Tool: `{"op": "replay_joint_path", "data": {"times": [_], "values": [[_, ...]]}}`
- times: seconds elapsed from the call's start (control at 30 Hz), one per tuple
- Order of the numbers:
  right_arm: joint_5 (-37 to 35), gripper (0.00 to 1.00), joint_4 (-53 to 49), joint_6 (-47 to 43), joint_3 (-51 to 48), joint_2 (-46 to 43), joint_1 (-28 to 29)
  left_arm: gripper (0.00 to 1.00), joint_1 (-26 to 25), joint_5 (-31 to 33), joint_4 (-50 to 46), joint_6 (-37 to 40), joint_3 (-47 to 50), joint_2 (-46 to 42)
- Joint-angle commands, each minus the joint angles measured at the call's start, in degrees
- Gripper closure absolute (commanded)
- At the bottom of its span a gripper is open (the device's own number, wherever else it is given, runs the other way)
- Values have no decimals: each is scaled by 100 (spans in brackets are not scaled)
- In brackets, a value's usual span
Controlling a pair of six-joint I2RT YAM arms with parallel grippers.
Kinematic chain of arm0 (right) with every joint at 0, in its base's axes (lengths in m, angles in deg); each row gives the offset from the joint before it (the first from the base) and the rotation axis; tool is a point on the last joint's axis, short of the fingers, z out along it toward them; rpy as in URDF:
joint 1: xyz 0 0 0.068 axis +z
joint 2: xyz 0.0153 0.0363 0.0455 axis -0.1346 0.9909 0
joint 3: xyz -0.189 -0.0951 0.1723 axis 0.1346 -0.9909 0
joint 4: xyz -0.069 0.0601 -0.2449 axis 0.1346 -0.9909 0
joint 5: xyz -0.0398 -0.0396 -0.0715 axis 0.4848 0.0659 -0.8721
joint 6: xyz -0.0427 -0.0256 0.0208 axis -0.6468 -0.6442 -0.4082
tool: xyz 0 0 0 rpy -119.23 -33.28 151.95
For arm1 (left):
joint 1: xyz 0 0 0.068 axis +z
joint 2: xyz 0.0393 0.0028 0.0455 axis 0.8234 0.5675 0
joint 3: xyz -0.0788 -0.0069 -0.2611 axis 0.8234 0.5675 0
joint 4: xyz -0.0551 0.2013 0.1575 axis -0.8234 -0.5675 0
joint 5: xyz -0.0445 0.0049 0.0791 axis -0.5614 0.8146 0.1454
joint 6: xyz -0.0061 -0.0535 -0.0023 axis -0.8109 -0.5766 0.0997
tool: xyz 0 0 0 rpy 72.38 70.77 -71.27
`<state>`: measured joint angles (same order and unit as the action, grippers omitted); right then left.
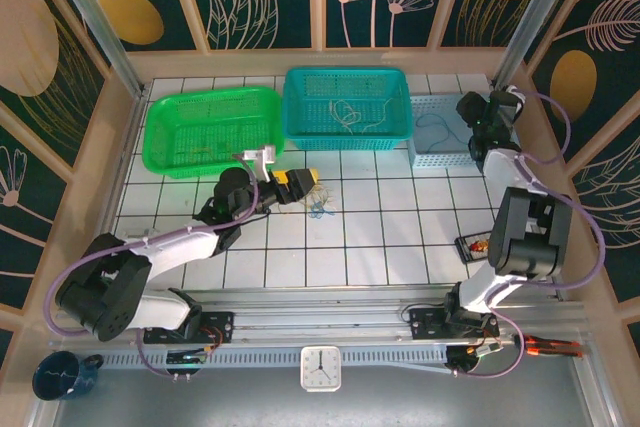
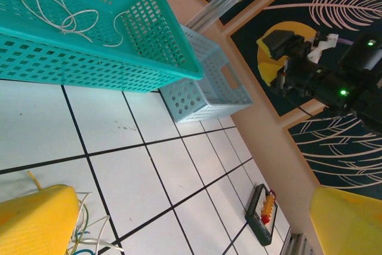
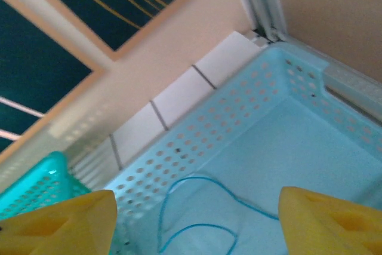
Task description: Untangle the cables
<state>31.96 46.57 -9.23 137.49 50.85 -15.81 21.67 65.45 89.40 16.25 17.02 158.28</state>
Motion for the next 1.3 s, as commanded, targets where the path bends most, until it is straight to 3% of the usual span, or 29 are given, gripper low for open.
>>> {"op": "replay_joint_path", "data": {"times": [0.0,0.43,0.77,1.0,1.27], "values": [[333,29,-1,112,-180,-487,281,1,19,154,-3,124,76,-250],[199,31,-168,242,-1132,-1536,2843,1,29,937,-1252,-51,532,-850],[79,30,-18,480,-1577,-1136,4721,1,318,1295,-1962,-373,748,-881],[120,33,-56,387,-1322,-564,5391,9,566,1442,-3106,417,240,-683],[80,38,-8,484,-1337,-197,5470,27,494,1182,-4058,1418,-355,-44]]}}
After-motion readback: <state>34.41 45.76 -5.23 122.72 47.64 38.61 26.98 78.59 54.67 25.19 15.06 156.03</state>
